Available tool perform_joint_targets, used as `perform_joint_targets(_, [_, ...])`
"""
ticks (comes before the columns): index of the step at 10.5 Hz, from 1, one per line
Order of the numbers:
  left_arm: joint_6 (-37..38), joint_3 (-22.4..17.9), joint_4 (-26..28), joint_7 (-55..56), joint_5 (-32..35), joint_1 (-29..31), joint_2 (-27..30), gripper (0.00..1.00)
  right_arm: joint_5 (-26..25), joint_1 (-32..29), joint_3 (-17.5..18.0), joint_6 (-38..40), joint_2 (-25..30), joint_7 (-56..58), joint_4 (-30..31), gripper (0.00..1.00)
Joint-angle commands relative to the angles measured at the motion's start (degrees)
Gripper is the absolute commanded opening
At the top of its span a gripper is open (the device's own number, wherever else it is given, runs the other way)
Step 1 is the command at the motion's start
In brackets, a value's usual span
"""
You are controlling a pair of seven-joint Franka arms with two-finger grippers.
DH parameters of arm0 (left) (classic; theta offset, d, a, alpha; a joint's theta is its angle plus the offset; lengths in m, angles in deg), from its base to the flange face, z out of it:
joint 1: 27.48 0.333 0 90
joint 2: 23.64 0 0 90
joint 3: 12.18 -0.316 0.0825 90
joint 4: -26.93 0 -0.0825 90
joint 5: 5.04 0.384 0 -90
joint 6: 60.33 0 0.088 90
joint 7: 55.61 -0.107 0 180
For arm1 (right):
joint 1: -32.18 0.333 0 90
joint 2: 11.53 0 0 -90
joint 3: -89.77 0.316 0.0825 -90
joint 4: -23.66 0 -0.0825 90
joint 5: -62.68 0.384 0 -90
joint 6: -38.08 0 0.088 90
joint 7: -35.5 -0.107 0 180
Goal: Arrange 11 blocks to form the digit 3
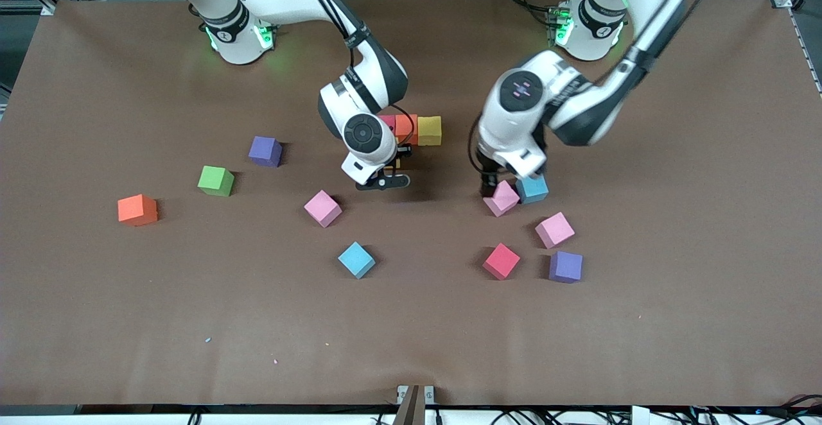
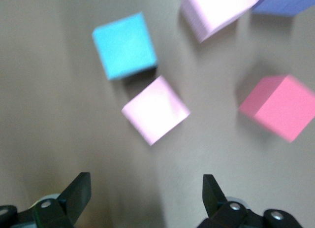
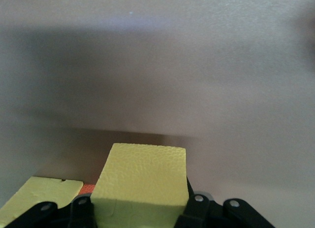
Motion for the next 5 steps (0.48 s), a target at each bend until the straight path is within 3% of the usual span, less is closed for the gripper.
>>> perform_joint_targets(1, [2.9,1.0,-4.3,-14.6,-0.9,5.5,-2.1,1.0,-1.1,0.2,-0.2,-2.8,-0.1,1.9,2.0,0.0])
perform_joint_targets(3, [3.3,-1.0,-8.1,-22.8,0.0,6.2,-5.3,1.0,-1.2,0.2,-0.2,-2.8,-0.1,1.9,2.0,0.0])
perform_joint_targets(5, [3.7,-2.9,-16.0,-26.5,-0.2,5.2,-10.3,1.0,-1.7,0.5,-0.2,-3.1,-0.2,1.9,2.5,0.0])
